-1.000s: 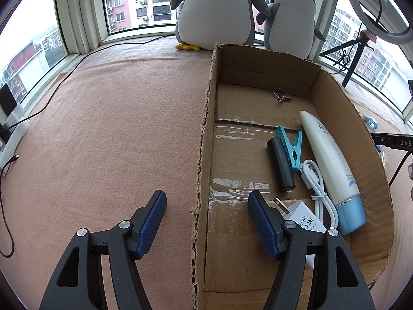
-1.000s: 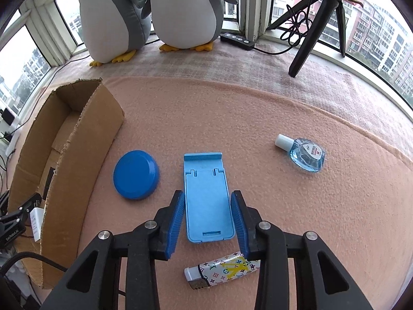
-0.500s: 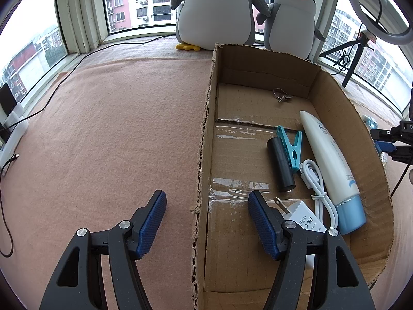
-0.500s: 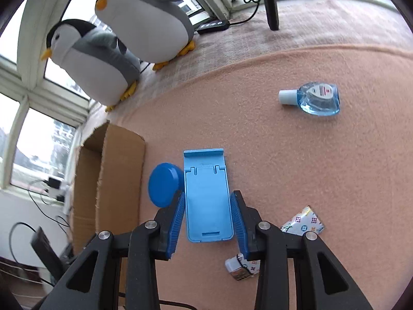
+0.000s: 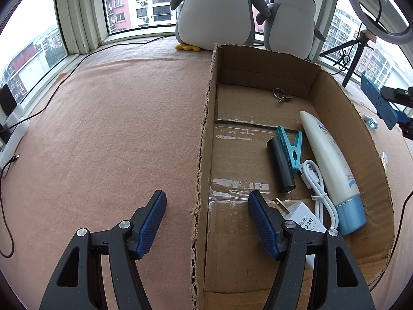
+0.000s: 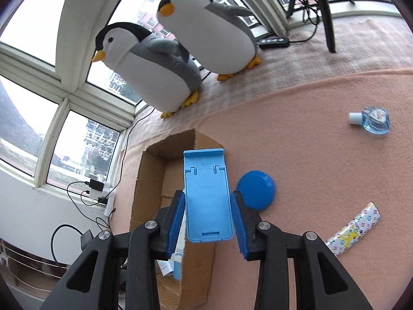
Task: Organize rigid objects
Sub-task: 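Carry the phone stand into the box and open right gripper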
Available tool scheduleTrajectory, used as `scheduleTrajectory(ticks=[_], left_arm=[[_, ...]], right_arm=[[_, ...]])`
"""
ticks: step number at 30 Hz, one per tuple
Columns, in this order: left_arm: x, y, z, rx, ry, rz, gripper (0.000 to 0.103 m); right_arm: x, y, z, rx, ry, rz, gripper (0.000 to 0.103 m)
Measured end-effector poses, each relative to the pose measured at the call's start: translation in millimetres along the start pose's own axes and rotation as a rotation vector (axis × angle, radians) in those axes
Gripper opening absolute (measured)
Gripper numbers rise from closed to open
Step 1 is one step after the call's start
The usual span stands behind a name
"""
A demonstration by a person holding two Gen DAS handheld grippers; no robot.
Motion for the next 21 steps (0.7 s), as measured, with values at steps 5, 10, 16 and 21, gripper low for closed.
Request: scheduleTrajectory(ticks=[5, 10, 16, 21], left_arm=[[0, 0, 0, 0.0, 0.002, -0.003, 0.07], [0, 0, 0, 0.001, 0.003, -0.003, 0.07], [0, 0, 0, 0.0, 0.005, -0.005, 0.07], [0, 0, 1, 0.0, 0.006, -0.008, 0.07]], right_arm=[[-42, 0, 16, -0.003, 0.019, -0.113, 0.033], [-66, 5, 35, -0.016, 0.023, -0.163, 0.033], [-88, 8, 57, -0.032, 0.026, -0.202, 0.033], [-105, 8, 68, -0.032, 0.049, -0.255, 0.034]])
Point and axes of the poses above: each gripper's, at about its wrist camera, not at the fingertips, and z roughly the way its jaws point, x to its right, y to its underside, the point moved 5 cm from there along z, roughly the way its jaws point, and after that the axes turned 6 degrees about y, right-handed, at the moved point
